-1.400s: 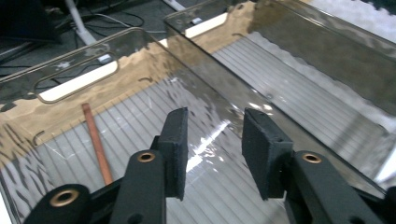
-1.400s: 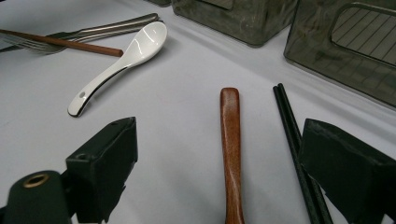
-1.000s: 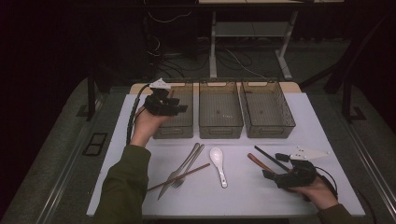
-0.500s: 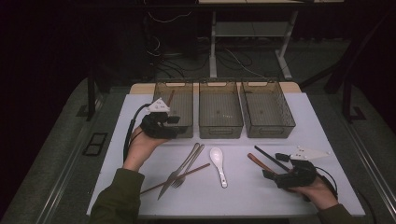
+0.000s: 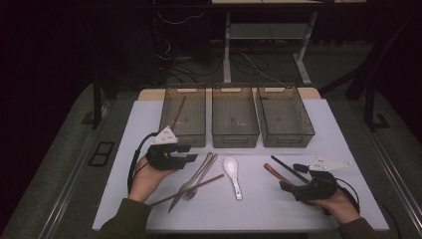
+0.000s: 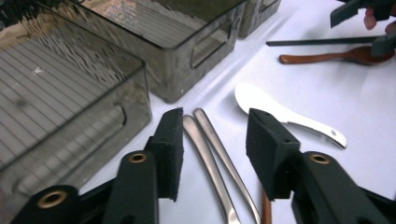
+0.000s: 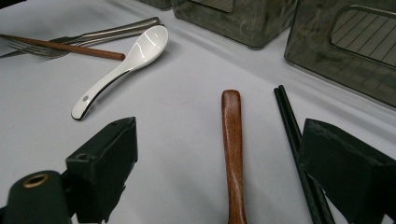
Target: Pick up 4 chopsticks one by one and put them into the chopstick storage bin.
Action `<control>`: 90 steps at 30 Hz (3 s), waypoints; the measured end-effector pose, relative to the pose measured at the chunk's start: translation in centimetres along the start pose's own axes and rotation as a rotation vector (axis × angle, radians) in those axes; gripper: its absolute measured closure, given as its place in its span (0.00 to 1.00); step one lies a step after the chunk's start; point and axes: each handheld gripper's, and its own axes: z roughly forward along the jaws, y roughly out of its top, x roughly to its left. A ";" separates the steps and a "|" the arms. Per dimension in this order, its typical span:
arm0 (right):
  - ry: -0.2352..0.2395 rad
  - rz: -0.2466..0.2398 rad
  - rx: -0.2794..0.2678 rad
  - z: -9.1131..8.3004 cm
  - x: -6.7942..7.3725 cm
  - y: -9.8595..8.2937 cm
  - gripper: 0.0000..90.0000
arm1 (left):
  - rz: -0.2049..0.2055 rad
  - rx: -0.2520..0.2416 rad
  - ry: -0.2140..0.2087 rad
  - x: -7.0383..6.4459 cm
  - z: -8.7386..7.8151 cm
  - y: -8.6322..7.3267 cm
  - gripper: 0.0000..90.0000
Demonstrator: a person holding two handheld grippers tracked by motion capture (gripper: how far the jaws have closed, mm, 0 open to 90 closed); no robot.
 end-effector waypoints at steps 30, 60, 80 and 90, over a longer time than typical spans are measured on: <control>-0.009 -0.019 0.011 0.1 0.1 -0.1 0.13 | 0.017 0.151 -0.073 -3.5 1.5 -5.3 0.86; -0.006 -0.019 0.017 0.1 0.0 -0.1 0.13 | 0.060 0.229 -0.070 -3.1 2.7 -5.9 0.92; -0.002 -0.021 0.022 0.2 0.1 -0.1 0.13 | 0.024 0.217 -0.076 -2.9 2.4 -5.6 0.93; -0.001 -0.023 0.023 0.2 0.0 -0.1 0.13 | 0.008 0.181 -0.080 -2.5 1.5 -5.2 0.93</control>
